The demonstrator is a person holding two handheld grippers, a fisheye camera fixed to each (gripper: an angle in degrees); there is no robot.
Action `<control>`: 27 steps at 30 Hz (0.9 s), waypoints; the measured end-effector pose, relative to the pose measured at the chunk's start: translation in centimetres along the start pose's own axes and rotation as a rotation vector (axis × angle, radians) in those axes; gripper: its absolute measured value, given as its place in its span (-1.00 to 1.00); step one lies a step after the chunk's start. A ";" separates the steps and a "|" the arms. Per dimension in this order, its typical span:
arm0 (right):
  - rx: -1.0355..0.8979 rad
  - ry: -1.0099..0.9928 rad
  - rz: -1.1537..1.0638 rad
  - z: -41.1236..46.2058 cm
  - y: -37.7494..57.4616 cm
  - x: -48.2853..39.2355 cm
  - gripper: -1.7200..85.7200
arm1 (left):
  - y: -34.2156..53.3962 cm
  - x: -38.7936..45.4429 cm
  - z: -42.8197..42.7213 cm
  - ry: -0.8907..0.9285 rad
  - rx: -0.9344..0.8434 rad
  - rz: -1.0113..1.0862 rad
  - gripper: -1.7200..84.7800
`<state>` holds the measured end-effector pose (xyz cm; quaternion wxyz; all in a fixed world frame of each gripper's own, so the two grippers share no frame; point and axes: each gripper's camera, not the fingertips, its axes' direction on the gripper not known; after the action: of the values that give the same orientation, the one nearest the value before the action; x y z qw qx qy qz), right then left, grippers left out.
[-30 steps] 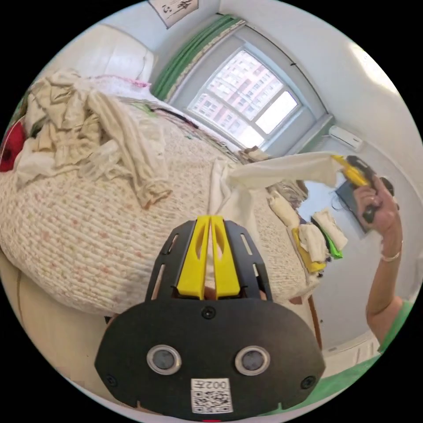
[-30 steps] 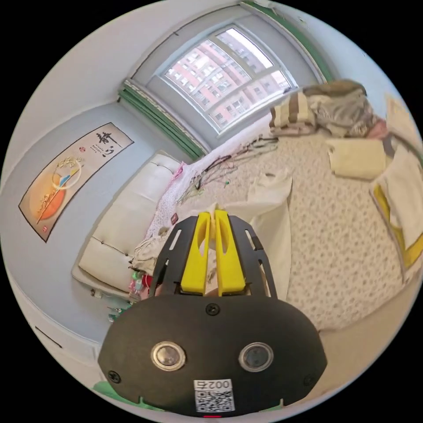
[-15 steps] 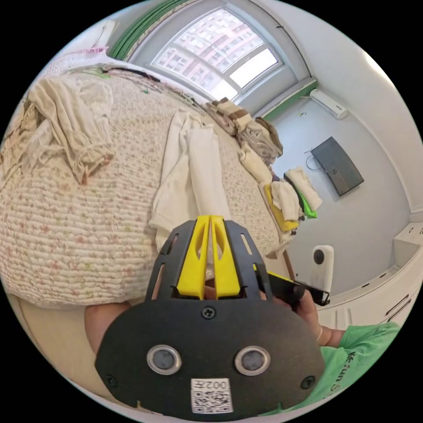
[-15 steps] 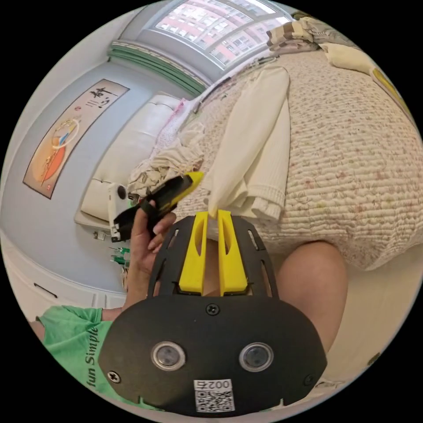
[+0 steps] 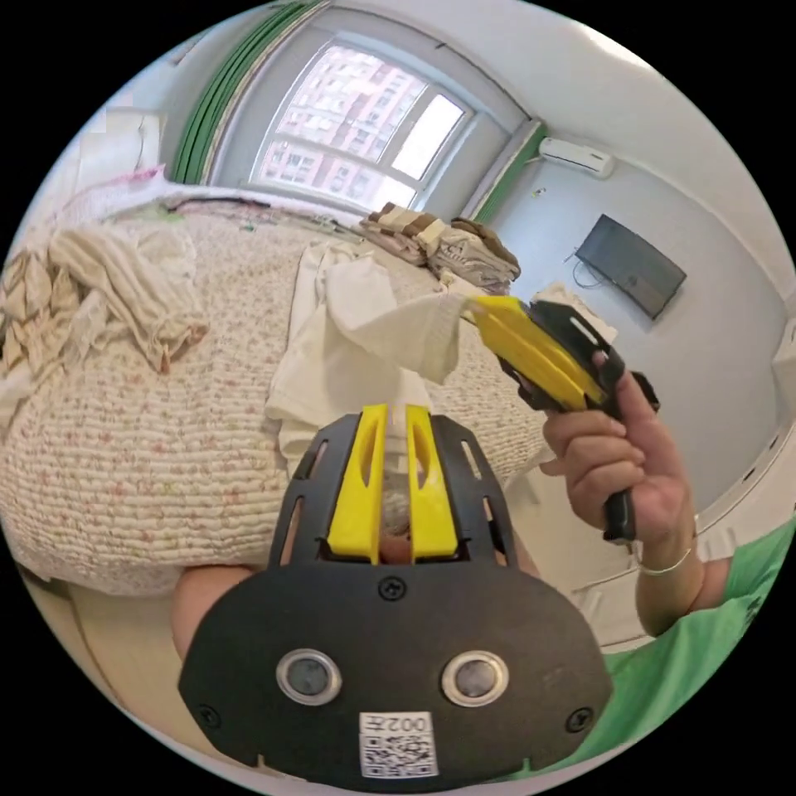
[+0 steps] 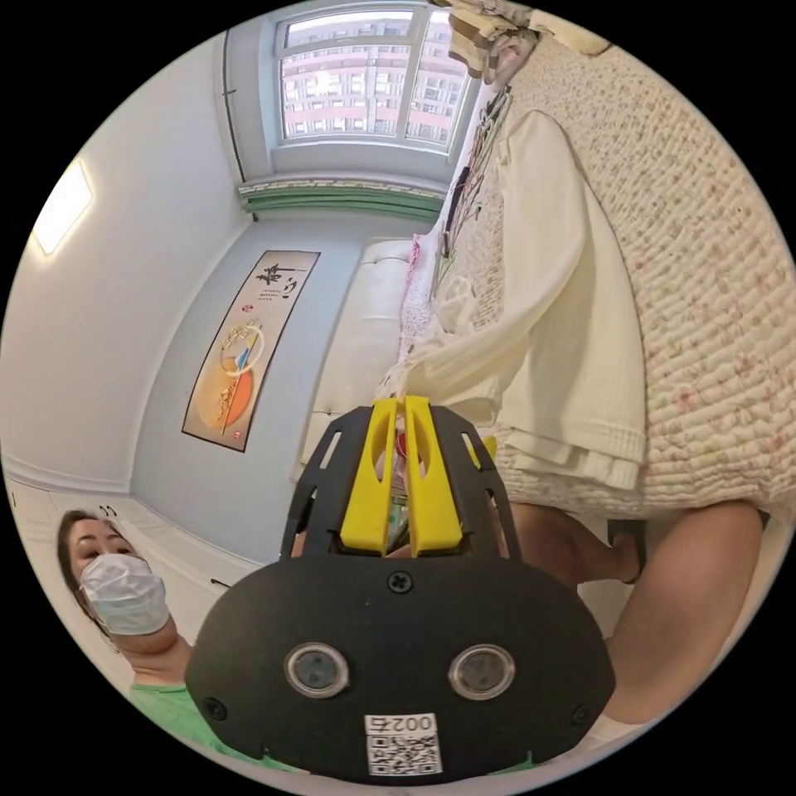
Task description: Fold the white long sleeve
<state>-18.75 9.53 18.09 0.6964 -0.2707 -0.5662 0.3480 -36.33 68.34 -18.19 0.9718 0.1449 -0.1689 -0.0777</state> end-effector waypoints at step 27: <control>-0.053 0.088 0.039 6.9 2.8 2.1 -0.96 | 5.1 3.5 14.9 -0.420 0.100 -0.108 -0.98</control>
<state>-25.71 12.75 18.64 0.7062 -0.3151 -0.5389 0.3340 -37.73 68.69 -2.14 0.9013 0.1824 -0.3632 -0.1498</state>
